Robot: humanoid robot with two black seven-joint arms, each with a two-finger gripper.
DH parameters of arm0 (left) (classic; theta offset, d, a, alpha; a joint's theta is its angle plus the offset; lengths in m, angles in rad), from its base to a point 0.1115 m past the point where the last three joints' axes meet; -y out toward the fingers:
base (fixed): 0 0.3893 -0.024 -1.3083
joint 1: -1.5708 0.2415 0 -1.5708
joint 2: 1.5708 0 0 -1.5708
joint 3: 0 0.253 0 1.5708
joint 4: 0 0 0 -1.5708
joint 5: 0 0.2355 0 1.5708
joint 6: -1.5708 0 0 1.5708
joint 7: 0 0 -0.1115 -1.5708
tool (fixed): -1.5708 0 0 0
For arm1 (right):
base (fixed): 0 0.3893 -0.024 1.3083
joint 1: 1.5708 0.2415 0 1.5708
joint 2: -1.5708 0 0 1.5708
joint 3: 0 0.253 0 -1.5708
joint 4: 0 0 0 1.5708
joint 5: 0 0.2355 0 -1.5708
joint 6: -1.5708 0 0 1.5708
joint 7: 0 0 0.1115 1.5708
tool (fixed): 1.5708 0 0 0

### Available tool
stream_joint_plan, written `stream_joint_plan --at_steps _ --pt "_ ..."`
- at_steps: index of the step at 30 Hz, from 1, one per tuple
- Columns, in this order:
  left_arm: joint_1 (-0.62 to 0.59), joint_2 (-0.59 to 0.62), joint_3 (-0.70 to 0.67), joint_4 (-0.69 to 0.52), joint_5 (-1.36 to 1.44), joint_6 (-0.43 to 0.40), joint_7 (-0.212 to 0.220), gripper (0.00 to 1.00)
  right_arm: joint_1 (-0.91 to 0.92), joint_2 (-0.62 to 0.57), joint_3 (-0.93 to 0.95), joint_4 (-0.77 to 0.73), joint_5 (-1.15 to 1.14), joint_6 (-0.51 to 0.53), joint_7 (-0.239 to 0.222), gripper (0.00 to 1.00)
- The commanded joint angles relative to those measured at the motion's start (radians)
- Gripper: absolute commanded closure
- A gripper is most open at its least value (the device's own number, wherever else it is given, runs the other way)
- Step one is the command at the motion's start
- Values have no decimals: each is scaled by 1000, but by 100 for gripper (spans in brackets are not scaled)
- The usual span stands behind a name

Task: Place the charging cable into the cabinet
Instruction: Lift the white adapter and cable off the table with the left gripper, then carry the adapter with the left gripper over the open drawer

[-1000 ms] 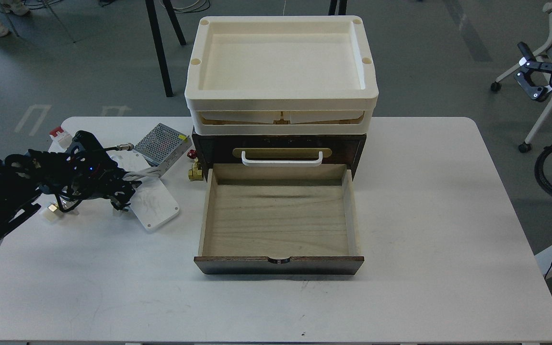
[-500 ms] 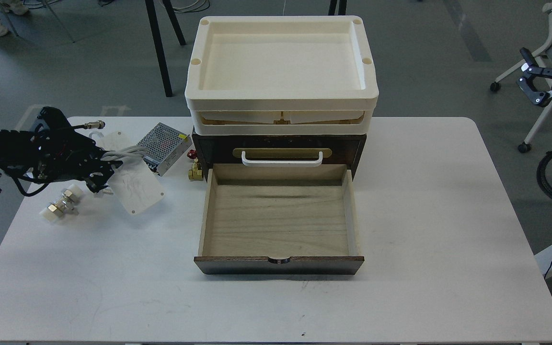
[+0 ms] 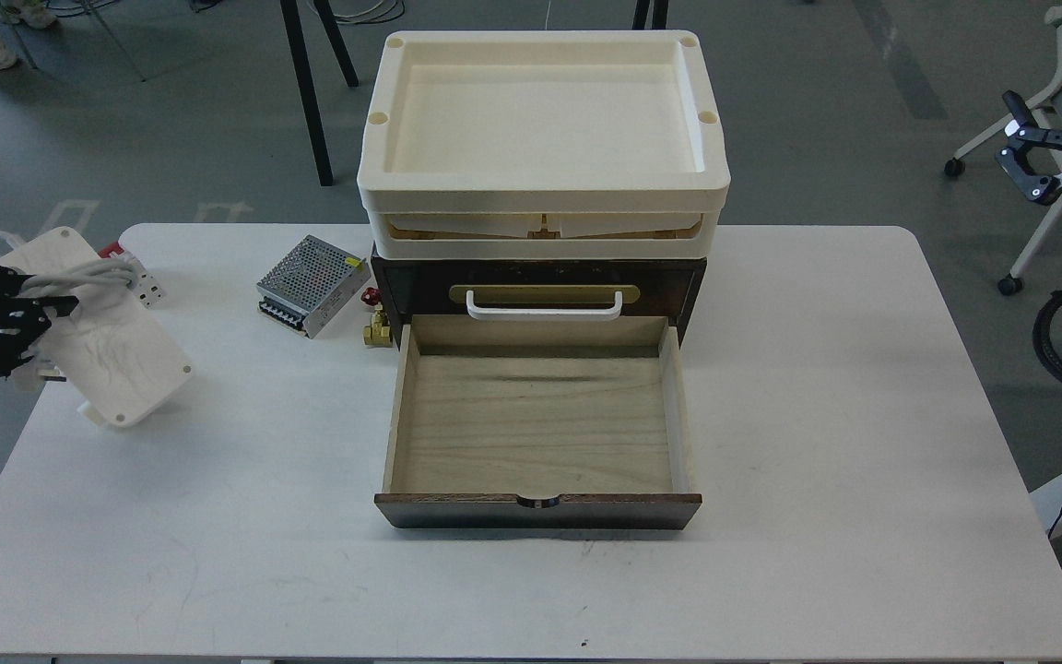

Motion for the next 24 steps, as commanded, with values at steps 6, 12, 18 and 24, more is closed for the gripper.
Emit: stream_joint_plan --at_steps 6,12,18,24 --pt "-17 13 -68 -289 -456 -180 0 100 -1 2 2 3 0 -1 0 0" --pt "2 -318 -76 -275 -664 -183 0 100 -1 2 5 6 2 -2 0 0" --pt "74 -541 -76 -124 -730 -171 0 100 -10 3 5 11 12 -21 0 0" --pt "127 -671 -79 27 -738 -152 0 100 -15 3 6 8 15 -21 0 0"
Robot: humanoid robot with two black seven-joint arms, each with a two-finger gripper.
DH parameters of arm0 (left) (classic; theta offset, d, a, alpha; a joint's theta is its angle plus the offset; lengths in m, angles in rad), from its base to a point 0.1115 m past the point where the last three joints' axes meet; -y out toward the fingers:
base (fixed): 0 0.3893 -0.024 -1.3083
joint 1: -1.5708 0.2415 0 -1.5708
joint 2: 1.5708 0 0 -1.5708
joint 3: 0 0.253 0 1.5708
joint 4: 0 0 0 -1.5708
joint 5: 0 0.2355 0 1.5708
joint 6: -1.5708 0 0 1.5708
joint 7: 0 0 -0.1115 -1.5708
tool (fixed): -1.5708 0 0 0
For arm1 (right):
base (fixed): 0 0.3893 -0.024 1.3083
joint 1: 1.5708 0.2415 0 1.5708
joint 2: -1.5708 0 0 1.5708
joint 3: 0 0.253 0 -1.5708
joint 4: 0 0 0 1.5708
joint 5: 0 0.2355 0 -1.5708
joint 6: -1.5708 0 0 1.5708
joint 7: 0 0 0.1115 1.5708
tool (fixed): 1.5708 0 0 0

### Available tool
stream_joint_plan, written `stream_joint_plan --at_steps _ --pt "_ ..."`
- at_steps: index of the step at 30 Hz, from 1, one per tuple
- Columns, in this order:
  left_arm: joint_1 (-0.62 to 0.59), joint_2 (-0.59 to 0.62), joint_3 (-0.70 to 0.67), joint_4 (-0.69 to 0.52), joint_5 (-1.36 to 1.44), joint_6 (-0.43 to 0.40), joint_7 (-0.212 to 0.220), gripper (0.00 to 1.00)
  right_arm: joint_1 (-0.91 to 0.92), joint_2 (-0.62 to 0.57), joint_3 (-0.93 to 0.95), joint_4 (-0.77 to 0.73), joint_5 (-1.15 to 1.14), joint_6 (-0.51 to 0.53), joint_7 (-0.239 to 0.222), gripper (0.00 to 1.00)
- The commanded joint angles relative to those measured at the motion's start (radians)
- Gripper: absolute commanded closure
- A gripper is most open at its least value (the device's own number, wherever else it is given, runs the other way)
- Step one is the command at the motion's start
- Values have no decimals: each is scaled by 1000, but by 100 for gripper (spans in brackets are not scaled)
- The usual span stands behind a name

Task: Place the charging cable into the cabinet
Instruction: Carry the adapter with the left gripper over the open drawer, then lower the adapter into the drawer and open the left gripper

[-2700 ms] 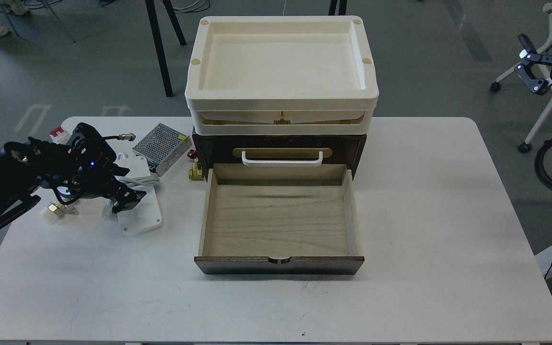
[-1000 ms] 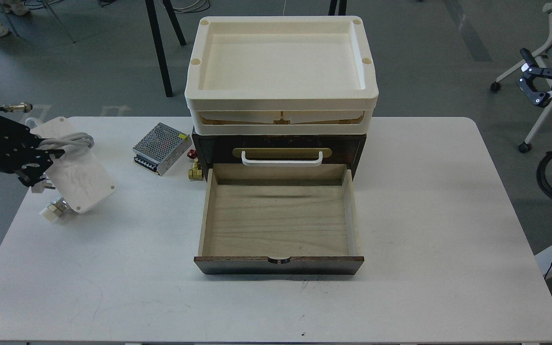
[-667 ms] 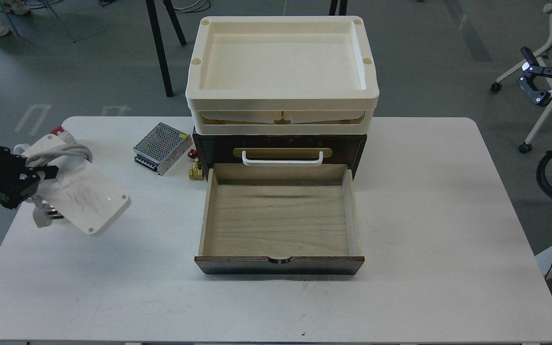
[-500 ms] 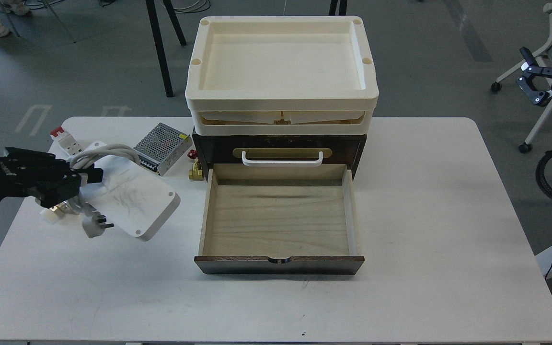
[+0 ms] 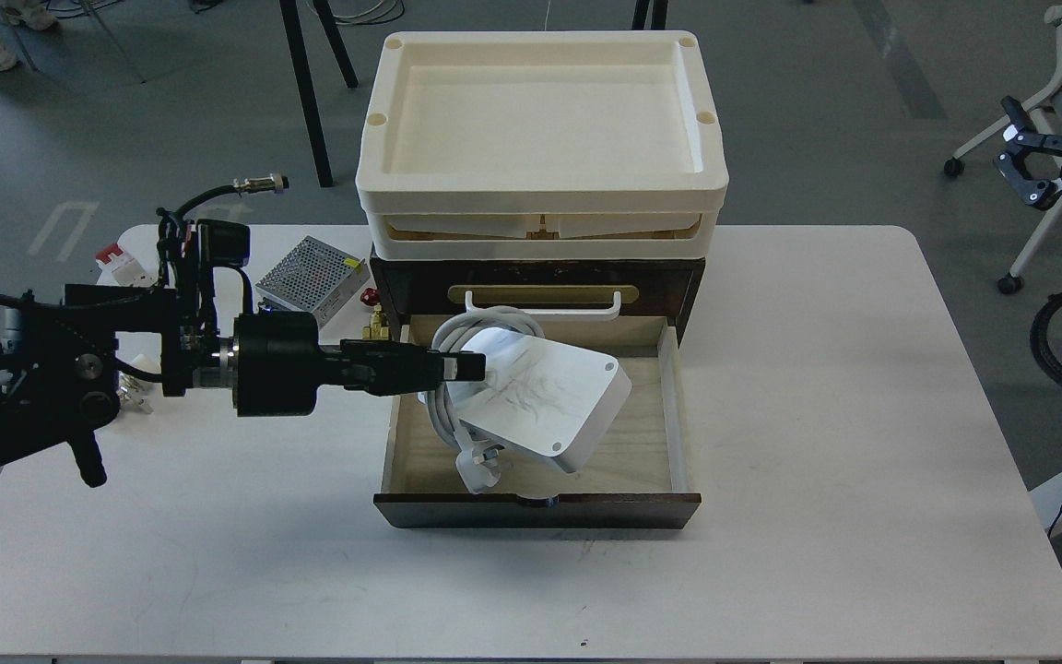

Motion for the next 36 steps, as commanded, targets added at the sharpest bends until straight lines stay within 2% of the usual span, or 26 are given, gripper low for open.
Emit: stream_joint_plan --at_steps 1,8,12,18,24,27,28,29,31,32,33,36 --pt "27 -61 -2 86 -6 26 0 100 0 0 -1 -1 0 0 0 0" --pt "44 -152 1 230 -9 37 0 100 -19 1 -2 1 0 0 0 0" --pt "96 -198 -4 301 -8 62 0 100 -23 1 -1 1 0 0 0 0" --pt "133 -224 -4 337 -8 142 0 99 -28 1 -1 1 0 0 0 0" --pt "152 -250 -4 354 -6 158 0 97 -30 7 -2 2 2 0 0 0" --pt "155 -250 -4 354 -3 156 0 89 -36 7 -1 2 0 0 0 0" --pt "156 -250 -2 354 -3 156 0 81 -36 7 1 2 2 0 0 0" --pt "156 -253 -2 354 -3 156 0 70 -36 7 1 2 2 0 0 0" --pt "156 -253 4 353 -2 152 0 60 -37 7 1 2 2 0 0 0" --pt "156 -253 2 353 -3 156 0 50 -37 7 -1 2 2 0 0 0" --pt "156 -253 2 353 -3 152 0 45 -37 7 -1 2 2 0 0 0" --pt "156 -256 -2 351 -5 152 0 39 -39 7 1 2 2 0 0 0"
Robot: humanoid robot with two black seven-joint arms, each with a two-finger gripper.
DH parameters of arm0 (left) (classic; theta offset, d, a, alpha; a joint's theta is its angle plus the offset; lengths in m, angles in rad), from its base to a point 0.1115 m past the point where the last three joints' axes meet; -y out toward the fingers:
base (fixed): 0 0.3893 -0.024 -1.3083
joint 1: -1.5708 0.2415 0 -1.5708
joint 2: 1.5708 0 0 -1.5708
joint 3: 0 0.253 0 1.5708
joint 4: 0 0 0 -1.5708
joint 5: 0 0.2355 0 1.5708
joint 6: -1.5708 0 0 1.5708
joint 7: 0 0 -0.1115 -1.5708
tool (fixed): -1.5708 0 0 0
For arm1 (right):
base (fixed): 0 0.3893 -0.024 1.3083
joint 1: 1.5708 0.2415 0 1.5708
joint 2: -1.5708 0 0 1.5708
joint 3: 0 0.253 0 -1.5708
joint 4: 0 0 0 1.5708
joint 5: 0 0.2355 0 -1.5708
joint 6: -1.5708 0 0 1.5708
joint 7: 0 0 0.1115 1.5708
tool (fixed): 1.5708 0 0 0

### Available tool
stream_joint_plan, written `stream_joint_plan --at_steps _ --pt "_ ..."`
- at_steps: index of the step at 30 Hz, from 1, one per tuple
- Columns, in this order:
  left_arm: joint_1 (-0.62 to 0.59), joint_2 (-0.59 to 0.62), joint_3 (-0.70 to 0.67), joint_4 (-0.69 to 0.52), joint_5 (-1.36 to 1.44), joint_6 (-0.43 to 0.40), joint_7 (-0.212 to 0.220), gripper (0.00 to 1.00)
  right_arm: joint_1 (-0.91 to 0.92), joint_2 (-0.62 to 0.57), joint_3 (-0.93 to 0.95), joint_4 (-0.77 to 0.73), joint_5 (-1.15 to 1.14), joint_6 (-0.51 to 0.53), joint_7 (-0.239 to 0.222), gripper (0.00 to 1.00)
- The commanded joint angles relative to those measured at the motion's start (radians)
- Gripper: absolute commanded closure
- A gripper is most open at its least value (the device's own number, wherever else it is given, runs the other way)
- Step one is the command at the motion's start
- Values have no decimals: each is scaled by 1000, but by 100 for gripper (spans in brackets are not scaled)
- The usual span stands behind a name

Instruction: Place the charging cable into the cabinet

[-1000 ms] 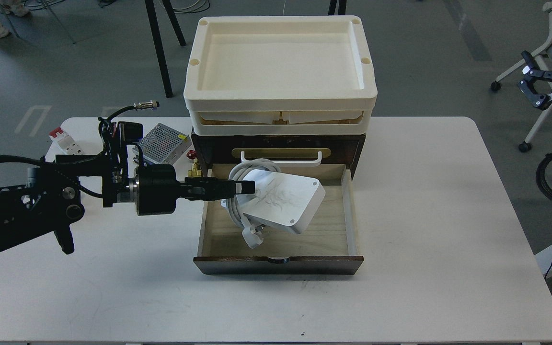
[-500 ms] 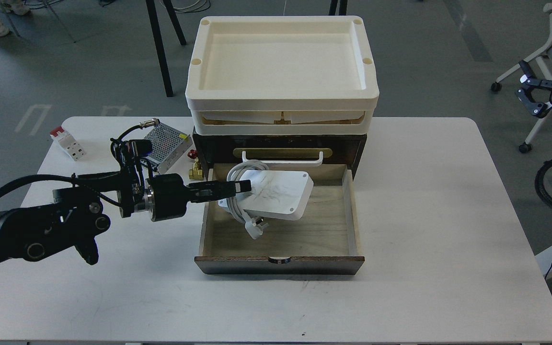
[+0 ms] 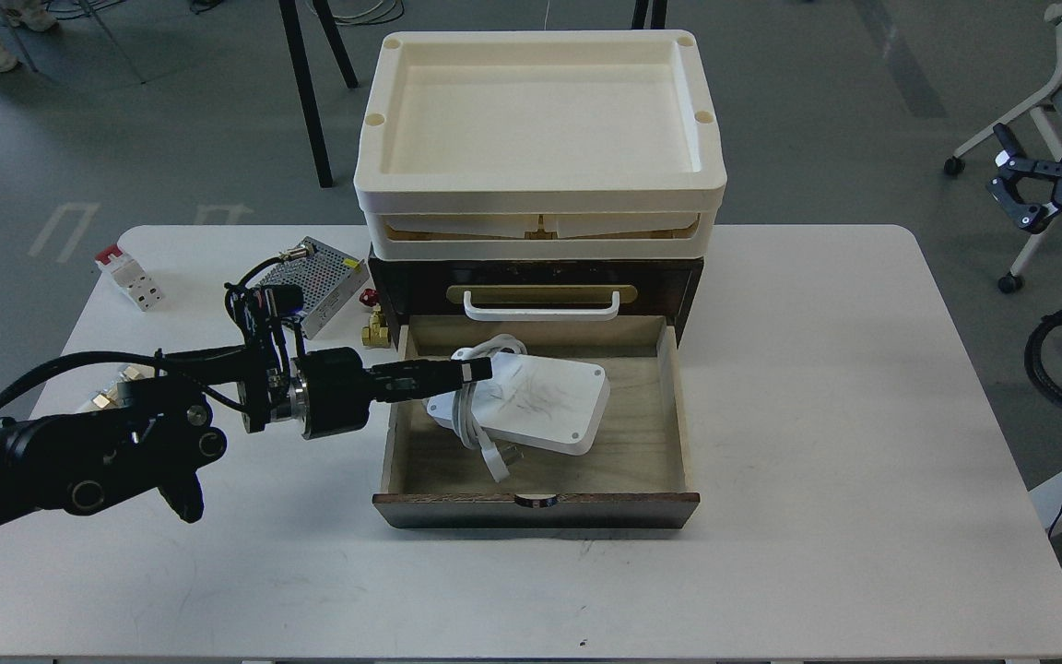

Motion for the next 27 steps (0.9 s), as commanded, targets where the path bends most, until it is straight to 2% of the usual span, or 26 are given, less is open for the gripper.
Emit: stream_joint_plan --at_steps 1,5,10,14,19,24,27 --pt "0 -7 -4 -2 -2 -2 0 36 -1 0 1 0 0 0 0 0" --pt "-2 -8 -7 -2 -4 -3 0 22 -1 0 1 0 0 2 0 0" --pt "1 57 -73 -12 -60 -17 0 15 2 3 11 3 -2 5 0 0" --pt "12 140 -107 -15 -160 -110 0 12 35 17 21 4 -5 9 -1 0" --pt "30 243 -171 -15 -471 -304 0 4 100 24 16 6 -15 12 -2 0" --pt "37 279 -232 14 -763 -308 0 1 110 93 16 11 -17 11 0 0" --pt "38 269 -318 57 -959 -308 0 1 106 110 25 47 -15 18 -1 0"
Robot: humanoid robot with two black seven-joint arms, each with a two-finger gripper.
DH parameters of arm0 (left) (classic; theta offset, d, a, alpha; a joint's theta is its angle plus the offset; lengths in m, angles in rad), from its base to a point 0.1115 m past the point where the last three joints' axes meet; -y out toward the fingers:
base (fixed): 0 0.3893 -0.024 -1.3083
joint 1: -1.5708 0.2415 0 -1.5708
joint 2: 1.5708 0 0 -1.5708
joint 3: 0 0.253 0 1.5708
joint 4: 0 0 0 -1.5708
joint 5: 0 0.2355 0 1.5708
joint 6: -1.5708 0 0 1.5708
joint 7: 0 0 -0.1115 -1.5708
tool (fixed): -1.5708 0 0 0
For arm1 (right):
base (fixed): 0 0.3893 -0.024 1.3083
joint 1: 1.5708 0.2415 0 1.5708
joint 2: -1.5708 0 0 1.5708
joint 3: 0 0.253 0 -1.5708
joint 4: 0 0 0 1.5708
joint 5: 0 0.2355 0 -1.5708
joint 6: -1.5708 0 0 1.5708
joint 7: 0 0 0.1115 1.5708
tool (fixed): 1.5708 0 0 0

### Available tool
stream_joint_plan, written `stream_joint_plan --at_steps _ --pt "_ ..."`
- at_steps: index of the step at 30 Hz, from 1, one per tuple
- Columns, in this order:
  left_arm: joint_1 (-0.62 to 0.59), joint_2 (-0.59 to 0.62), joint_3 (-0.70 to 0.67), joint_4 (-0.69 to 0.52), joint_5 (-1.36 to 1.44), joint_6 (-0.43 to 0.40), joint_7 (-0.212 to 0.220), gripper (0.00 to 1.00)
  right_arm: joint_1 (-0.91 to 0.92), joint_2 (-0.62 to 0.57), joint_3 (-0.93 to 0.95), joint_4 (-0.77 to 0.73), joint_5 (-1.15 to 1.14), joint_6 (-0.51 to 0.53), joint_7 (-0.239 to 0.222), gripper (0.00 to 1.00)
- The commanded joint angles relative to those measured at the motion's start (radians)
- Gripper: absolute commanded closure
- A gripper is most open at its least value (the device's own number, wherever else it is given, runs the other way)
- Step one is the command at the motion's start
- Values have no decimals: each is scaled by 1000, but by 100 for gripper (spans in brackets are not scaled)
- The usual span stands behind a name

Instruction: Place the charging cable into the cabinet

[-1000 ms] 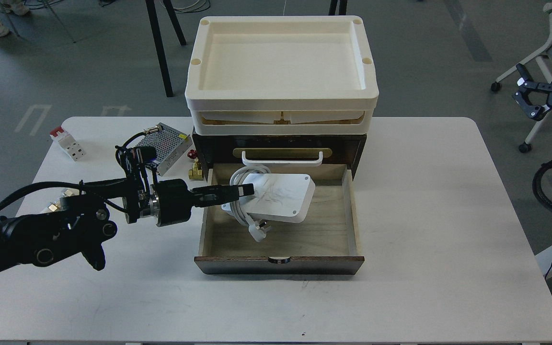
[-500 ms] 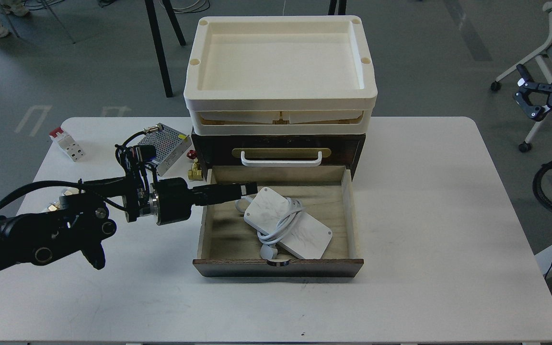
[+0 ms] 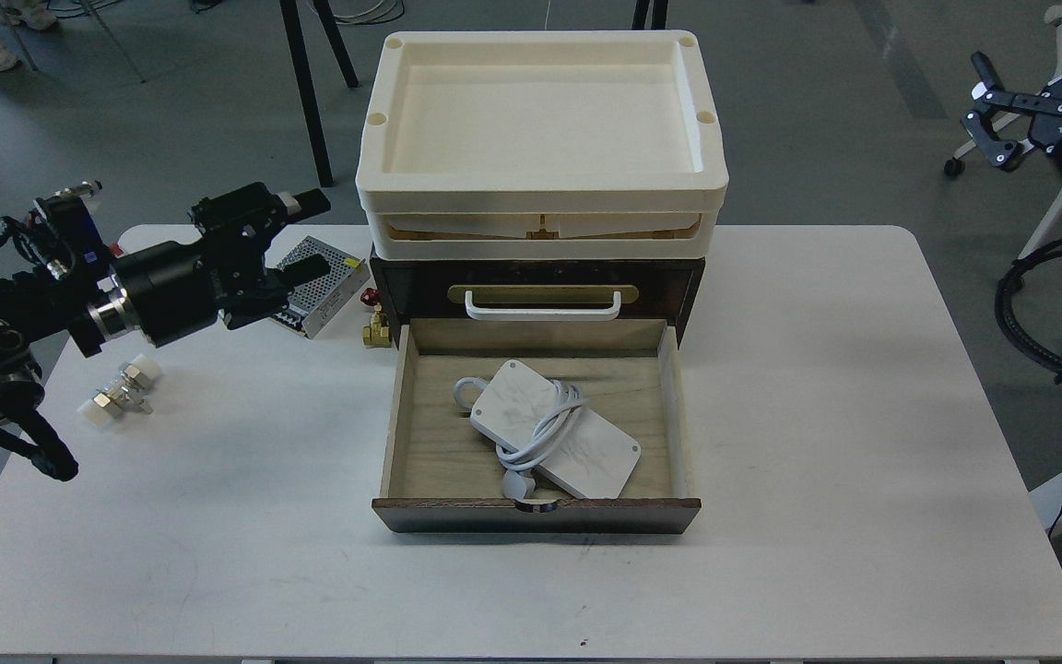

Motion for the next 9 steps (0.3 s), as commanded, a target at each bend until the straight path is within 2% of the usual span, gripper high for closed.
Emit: stream_joint_plan --at_steps 1,5,9 --pt "2 -13 -121 51 -253 -1 0 1 -4 16 12 51 2 10 1 0" --pt "1 -24 -269 96 -439 -1 0 1 -4 12 47 76 0 10 1 0" --pt "-16 -25 -281 90 -445 -1 0 1 -4 12 70 75 2 10 1 0"
